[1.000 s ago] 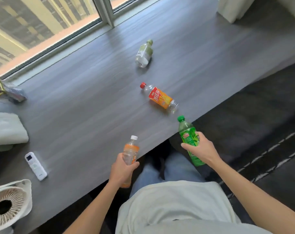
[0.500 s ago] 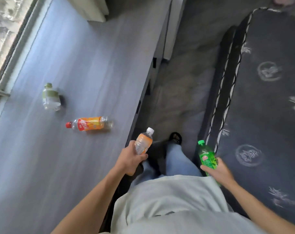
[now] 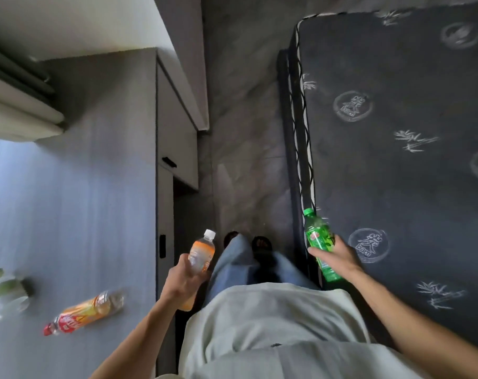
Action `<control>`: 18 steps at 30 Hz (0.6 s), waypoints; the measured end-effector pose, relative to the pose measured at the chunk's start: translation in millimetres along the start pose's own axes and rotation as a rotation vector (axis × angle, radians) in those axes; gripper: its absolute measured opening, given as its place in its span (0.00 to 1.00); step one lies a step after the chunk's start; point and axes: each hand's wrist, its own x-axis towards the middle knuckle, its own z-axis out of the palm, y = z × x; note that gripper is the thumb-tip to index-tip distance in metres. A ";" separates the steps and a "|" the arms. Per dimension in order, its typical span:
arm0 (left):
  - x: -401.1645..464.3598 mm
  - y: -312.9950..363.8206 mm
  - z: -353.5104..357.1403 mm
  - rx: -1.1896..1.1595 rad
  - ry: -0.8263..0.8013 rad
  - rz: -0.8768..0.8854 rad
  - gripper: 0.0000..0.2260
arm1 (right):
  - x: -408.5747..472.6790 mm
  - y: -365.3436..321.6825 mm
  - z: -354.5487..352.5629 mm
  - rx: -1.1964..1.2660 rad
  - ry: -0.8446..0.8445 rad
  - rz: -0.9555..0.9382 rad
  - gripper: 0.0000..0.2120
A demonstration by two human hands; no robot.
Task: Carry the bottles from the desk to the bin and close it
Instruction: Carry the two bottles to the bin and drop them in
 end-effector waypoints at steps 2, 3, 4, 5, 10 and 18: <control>7.6 -0.4 -7.3 0.009 -0.004 -0.054 0.24 | 19.1 -32.5 -9.6 0.017 0.012 -0.038 0.31; 11.9 0.0 -11.6 0.016 -0.006 -0.081 0.24 | 29.0 -48.8 -14.8 0.020 0.014 -0.058 0.32; 17.3 1.8 -16.5 0.022 -0.014 -0.103 0.25 | 39.1 -65.1 -19.7 0.024 0.014 -0.075 0.32; 23.8 4.5 -21.4 0.023 -0.026 -0.121 0.25 | 49.3 -80.8 -24.3 0.030 0.012 -0.086 0.33; 74.2 41.2 -57.6 0.003 -0.053 -0.159 0.27 | 94.3 -148.2 -45.6 0.014 0.011 -0.094 0.31; 177.2 186.6 -143.8 0.073 -0.021 -0.058 0.28 | 135.5 -204.2 -82.2 0.042 -0.002 -0.005 0.18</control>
